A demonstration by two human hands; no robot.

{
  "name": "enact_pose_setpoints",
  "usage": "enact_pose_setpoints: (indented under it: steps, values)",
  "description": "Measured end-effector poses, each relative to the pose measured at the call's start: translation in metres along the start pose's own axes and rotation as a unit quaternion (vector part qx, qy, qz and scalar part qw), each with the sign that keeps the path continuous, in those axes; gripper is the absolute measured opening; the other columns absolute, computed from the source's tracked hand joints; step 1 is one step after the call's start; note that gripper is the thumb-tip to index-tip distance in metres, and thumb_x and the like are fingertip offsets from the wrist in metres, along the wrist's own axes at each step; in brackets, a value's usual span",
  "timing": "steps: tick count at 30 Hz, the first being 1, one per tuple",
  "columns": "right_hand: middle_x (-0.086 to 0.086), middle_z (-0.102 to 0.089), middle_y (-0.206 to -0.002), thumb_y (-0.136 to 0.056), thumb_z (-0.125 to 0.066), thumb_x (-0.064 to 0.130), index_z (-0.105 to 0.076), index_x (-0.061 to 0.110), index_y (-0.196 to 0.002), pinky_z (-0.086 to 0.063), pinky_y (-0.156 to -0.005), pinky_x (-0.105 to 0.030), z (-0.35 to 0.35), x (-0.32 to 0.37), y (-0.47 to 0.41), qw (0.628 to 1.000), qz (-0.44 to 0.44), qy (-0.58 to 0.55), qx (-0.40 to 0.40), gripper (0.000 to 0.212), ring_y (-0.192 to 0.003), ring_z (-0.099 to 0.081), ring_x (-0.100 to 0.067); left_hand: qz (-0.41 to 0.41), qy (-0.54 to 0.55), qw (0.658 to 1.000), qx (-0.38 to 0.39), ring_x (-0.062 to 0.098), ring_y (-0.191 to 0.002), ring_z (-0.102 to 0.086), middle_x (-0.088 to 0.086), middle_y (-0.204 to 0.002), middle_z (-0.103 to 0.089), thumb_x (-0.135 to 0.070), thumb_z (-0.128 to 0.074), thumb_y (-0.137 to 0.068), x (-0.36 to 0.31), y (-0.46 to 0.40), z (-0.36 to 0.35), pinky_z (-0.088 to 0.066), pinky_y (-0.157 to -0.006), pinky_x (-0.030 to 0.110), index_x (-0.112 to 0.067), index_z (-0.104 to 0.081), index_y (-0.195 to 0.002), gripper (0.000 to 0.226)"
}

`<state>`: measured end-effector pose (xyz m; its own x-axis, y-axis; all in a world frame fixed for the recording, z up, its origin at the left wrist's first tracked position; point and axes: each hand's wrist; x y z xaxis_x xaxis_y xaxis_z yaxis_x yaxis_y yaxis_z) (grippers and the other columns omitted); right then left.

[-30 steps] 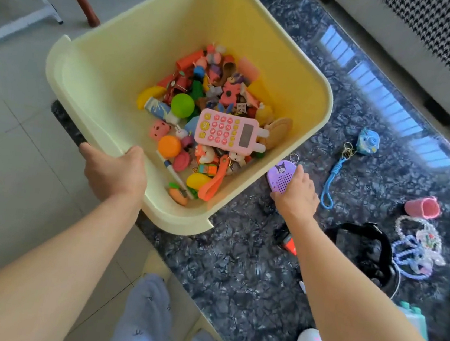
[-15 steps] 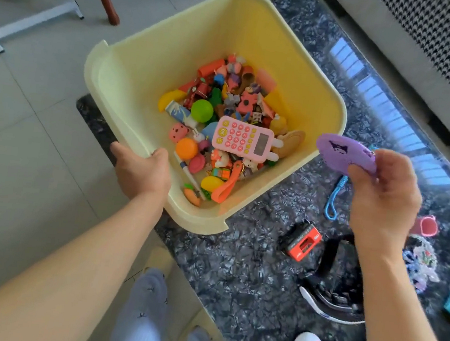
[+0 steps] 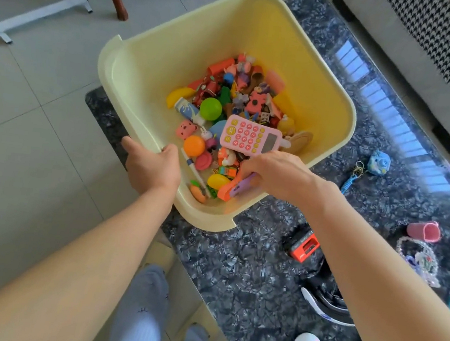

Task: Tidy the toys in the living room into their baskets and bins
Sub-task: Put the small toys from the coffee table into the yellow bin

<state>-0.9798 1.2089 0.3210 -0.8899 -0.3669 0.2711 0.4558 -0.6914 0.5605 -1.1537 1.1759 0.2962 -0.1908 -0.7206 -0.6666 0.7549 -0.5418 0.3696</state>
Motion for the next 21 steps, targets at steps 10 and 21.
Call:
enact_pose_setpoints:
  steps: [10,21]
  values:
    - [0.002,-0.051,-0.074,-0.097,-0.041,0.025,-0.057,0.014,-0.076,-0.035,-0.065,-0.028,-0.008,0.004,-0.005,0.996,-0.086,-0.002,0.028,0.029,-0.085,-0.050,-0.024,-0.003,0.006,1.000,-0.001,0.036,-0.110,-0.055,0.017,-0.128,-0.052,-0.016,-0.056,-0.081,0.004,-0.004,-0.003,-0.047,-0.085,0.040,-0.006,-0.036,-0.126,0.050]
    - [-0.012,-0.046,-0.135,-0.090,-0.058,0.028,-0.042,0.008,-0.135,-0.037,-0.099,-0.038,-0.135,-0.039,0.073,0.741,-0.479,-0.373,-0.288,0.052,-0.122,-0.045,-0.028,-0.007,0.017,1.000,-0.002,0.034,-0.114,-0.055,0.013,-0.134,-0.048,-0.015,-0.057,-0.080,0.004,-0.002,-0.006,-0.048,-0.091,0.041,-0.006,-0.034,-0.131,0.057]
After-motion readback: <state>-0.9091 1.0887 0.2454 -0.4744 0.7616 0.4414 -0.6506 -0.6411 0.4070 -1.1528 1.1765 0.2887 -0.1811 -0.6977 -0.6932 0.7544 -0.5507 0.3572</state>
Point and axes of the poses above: each hand's wrist, its own y-axis away from the middle knuckle, its own z-axis out of the back of the hand, x = y × z
